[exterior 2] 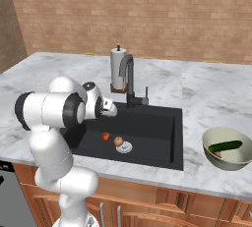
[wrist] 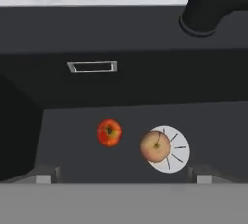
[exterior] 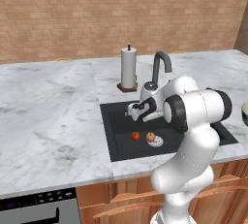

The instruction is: There is a mixed pile of frozen fruits and vegetables on the counter. Locate all the frozen vegetables and place the items in a bowl on the counter. Take all the frozen fruits and defrost them in a running sink.

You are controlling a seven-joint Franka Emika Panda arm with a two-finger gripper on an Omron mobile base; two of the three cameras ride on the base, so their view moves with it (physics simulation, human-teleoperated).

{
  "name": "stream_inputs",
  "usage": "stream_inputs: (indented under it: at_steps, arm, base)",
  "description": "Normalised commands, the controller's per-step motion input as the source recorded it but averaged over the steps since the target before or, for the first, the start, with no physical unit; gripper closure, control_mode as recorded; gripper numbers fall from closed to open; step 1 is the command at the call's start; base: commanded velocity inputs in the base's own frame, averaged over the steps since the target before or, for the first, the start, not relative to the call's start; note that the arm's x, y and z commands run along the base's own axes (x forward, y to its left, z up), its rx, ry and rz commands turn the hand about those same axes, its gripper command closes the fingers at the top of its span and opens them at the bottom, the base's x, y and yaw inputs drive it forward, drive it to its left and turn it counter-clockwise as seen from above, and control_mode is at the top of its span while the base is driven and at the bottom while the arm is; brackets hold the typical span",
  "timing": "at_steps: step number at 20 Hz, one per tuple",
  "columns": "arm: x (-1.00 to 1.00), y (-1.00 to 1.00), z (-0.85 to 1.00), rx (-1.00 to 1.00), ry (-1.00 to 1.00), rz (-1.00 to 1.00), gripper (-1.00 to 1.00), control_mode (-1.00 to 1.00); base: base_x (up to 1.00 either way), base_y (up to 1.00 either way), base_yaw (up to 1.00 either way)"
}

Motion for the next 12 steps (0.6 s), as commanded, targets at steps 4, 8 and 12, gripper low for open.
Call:
stream_inputs:
  at_steps: [4,8,12]
  arm:
    - [-0.32,0.00,0.18,0.00,-0.24,0.00,-1.00,-1.00]
    - [-0.34,0.00,0.18,0.00,-0.25,0.00,-1.00,-1.00]
    - [-0.35,0.00,0.18,0.01,-0.25,0.00,-1.00,-1.00]
  base:
    - [0.00,0.00,0.00]
    - [0.00,0.00,0.00]
    - [0.00,0.00,0.00]
